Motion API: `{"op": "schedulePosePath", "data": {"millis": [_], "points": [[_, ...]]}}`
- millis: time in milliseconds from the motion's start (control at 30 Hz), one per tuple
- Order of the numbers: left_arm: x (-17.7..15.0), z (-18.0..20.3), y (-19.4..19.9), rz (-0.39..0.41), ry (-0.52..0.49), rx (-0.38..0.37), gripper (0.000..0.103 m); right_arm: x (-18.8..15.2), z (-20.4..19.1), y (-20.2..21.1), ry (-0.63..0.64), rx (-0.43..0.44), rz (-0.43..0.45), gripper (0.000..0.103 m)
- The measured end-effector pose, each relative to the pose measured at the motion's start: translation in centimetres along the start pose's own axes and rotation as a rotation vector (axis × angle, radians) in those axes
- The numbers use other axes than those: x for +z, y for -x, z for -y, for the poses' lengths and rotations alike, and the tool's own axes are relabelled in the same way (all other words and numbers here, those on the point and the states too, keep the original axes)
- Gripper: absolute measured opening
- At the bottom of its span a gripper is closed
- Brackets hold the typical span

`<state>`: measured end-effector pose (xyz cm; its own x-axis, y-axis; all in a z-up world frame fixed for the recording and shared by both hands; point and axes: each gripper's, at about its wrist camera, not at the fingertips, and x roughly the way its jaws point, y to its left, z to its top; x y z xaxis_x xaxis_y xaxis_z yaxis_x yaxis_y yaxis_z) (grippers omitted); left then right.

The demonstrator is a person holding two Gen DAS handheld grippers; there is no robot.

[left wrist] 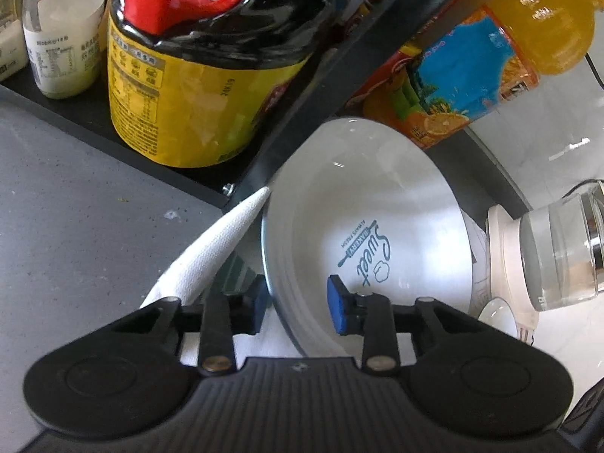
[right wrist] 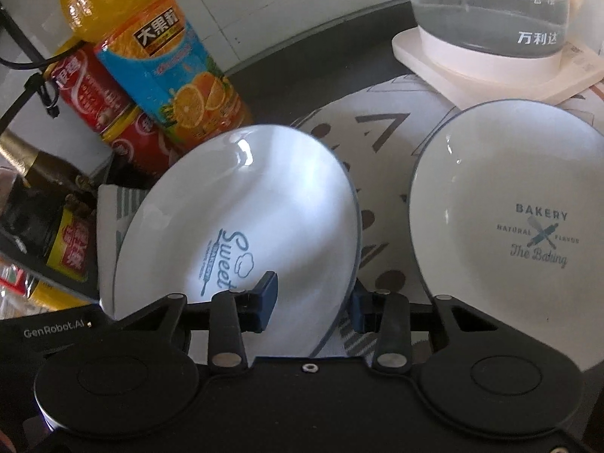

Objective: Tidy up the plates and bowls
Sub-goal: 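Move the left gripper toward the 'Sweet' plate while the right gripper approaches the plates, then close both grippers on the rim of the white 'Sweet' plate and lift it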

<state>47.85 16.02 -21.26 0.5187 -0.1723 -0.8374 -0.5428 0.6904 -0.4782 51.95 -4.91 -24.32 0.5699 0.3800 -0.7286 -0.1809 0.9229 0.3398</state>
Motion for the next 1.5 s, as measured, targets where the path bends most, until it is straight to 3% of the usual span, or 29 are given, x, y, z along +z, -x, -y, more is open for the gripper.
{"op": "schedulePosePath", "data": {"millis": [100, 233, 333, 800, 1500], "points": [[-0.1, -0.3, -0.2, 0.007, 0.022, 0.0, 0.021, 0.0, 0.2, -0.1, 0.016, -0.043, 0.022, 0.02], [-0.2, -0.5, 0.2, 0.015, 0.002, -0.006, 0.012, 0.3, 0.2, 0.2, 0.054, -0.041, 0.013, 0.018], [-0.2, -0.6, 1.3, 0.044, -0.019, -0.027, 0.01, 0.4, -0.1, 1.5, 0.072, -0.01, 0.065, 0.012], [-2.5, -0.9, 5.4, 0.095, -0.008, -0.05, 0.01, -1.1, -0.2, 5.3, 0.105, 0.005, 0.105, 0.012], [-11.3, -5.0, 12.2, 0.129, 0.02, -0.01, 0.011, -8.0, 0.4, 12.2, 0.199, 0.038, 0.095, 0.012]]}}
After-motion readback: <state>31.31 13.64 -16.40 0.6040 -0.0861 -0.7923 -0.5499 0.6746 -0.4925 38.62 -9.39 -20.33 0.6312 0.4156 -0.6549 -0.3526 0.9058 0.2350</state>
